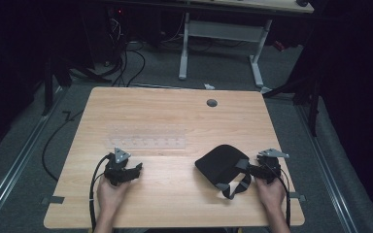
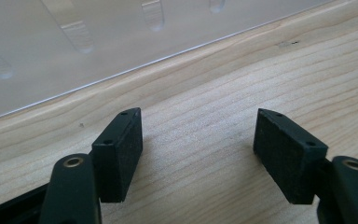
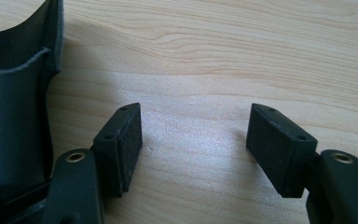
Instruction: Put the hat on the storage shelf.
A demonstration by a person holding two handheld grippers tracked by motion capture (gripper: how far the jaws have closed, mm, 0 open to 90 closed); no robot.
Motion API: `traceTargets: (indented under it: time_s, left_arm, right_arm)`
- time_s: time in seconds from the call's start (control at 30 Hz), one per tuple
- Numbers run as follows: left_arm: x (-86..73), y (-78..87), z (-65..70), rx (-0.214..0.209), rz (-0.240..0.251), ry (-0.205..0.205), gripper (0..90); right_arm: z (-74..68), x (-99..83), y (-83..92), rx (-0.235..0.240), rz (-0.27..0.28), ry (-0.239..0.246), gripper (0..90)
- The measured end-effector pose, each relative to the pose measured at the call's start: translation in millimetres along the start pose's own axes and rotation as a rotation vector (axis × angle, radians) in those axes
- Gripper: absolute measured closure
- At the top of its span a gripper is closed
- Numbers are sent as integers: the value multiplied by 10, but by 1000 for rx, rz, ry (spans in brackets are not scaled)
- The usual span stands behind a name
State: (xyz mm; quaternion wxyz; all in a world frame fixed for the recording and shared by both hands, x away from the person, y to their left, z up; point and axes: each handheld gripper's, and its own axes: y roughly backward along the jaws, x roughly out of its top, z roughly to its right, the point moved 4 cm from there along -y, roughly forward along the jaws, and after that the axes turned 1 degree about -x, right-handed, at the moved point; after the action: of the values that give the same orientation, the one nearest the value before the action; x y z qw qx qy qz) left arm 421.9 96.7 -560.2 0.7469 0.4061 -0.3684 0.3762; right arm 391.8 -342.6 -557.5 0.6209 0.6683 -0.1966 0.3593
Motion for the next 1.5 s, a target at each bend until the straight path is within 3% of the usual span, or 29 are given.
traceTargets:
  time_s: [1.0, 1.1, 1.2, 1.5]
  left_arm:
    - [2, -5, -1, 5, 2, 5, 315]
    - [2, -5, -1, 5, 2, 5, 315]
    - [2, -5, -1, 6, 2, 6, 313]
    - [2, -5, -1, 6, 2, 6, 312]
  right_arm:
    - [10, -7, 8, 9, 4, 2, 375]
    - [41, -11, 25, 28, 11, -36, 395]
    - [41, -28, 46, 2, -3, -3, 406]
    - [83, -54, 198, 51, 37, -64, 464]
